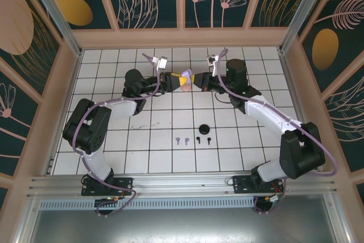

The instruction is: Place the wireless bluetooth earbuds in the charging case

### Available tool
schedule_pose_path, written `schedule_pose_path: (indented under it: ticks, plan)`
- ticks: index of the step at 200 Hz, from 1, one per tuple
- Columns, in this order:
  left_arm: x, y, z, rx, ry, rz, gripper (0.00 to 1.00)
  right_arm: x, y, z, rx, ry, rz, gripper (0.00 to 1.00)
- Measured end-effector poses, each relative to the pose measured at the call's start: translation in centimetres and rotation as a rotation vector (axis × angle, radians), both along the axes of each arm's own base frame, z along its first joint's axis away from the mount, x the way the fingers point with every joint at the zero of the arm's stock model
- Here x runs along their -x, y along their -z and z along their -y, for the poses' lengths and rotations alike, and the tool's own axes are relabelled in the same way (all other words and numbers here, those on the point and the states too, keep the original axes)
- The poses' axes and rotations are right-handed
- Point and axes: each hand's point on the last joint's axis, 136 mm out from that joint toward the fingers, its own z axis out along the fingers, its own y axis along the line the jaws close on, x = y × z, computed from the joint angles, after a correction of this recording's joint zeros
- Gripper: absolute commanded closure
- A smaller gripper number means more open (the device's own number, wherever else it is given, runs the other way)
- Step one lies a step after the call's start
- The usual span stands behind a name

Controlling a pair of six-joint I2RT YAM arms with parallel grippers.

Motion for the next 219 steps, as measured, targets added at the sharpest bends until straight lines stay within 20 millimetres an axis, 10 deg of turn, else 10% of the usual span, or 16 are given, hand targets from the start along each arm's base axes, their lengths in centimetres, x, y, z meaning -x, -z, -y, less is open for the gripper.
schedule_pose_path:
  ticks: [84, 168, 219]
  plan:
    - [-2.2, 2.2, 0.2, -0.127, -0.089, 0.016, 0.28, -2.1, -1.2, 1.2, 0.113, 0.100, 0.033, 1.00]
    - [-4.8, -1.8, -1.7, -0.331, -0.073, 0.221, 0.24, -4.2, 0.1, 3.7, 0.448, 0.143, 0.135, 1.00]
    - [-5.3, -0.2, -0.9, -0.430, 0.060, 0.223, 0.36, -3.8, 1.9, 3.4, 0.611, 0.045, 0.172, 1.00]
